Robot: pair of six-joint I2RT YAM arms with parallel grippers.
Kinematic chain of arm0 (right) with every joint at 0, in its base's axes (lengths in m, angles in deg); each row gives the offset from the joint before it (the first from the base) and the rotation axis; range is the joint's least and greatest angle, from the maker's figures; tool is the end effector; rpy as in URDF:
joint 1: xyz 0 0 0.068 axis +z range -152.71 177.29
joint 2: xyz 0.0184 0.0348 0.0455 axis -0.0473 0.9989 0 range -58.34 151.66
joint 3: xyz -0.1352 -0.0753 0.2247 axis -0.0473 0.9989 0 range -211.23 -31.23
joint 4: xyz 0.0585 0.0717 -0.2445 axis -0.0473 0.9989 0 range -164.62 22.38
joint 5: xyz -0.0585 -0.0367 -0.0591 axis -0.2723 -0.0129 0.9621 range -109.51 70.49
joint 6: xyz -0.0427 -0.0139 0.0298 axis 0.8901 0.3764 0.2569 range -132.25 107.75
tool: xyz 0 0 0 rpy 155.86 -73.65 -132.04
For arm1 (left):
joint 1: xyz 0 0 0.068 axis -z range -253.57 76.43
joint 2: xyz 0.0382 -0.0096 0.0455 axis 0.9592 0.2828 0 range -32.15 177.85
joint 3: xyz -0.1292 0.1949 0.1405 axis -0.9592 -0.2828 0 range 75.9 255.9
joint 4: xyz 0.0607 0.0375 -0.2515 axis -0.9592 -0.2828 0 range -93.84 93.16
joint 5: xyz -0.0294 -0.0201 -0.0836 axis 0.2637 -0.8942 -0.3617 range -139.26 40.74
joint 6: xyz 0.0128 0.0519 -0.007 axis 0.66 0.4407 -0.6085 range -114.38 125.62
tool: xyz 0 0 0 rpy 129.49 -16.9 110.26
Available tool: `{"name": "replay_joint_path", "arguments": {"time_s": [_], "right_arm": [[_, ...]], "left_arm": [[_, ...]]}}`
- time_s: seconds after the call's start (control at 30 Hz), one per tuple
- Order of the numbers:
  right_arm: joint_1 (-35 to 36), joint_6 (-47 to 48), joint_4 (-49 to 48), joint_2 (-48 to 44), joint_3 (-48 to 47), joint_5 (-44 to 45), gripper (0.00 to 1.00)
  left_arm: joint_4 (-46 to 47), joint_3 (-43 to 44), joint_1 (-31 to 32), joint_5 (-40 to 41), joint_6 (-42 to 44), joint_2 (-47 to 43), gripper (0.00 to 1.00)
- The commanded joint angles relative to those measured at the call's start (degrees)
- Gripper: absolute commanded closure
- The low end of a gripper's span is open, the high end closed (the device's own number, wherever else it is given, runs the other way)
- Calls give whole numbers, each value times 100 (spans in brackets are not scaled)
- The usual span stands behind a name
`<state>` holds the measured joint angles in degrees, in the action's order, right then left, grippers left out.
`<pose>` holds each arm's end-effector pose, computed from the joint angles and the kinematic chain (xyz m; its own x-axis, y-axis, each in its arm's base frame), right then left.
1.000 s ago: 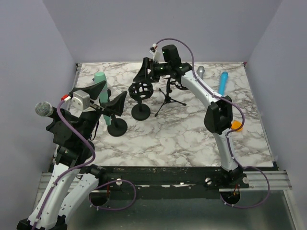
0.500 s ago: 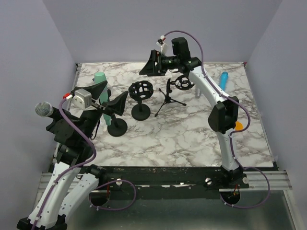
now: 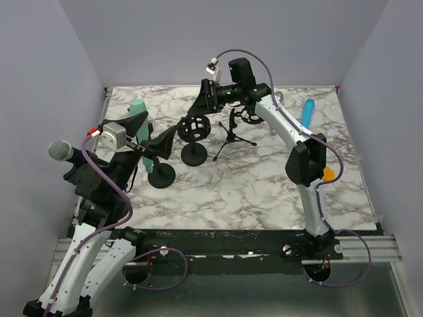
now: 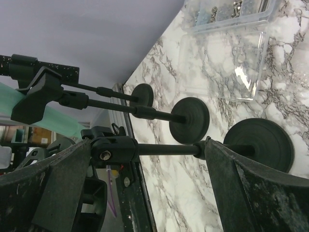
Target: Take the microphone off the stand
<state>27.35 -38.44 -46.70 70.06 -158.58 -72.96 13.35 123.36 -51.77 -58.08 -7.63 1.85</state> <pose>0.4299 0.2819 0.3298 -0.7762 -0.1457 -0.6134 -0.6286 0.2536 0.7352 0.1144 -0.0516 0.4203 0.2486 -0.3435 -0.9056 0.5696 0.8081 -0.1501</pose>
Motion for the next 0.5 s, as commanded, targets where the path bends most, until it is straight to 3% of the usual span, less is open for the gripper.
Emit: {"name": "replay_joint_path", "arguments": {"time_s": [0.0,0.47], "right_arm": [[52,179,170,-98,147,-131,0],[58,140,125,82,-340,-420,0]], "left_arm": [[0,155,-27,-124,-19,-53,1],[-9,167,-27,-130,-19,-49,1]]}}
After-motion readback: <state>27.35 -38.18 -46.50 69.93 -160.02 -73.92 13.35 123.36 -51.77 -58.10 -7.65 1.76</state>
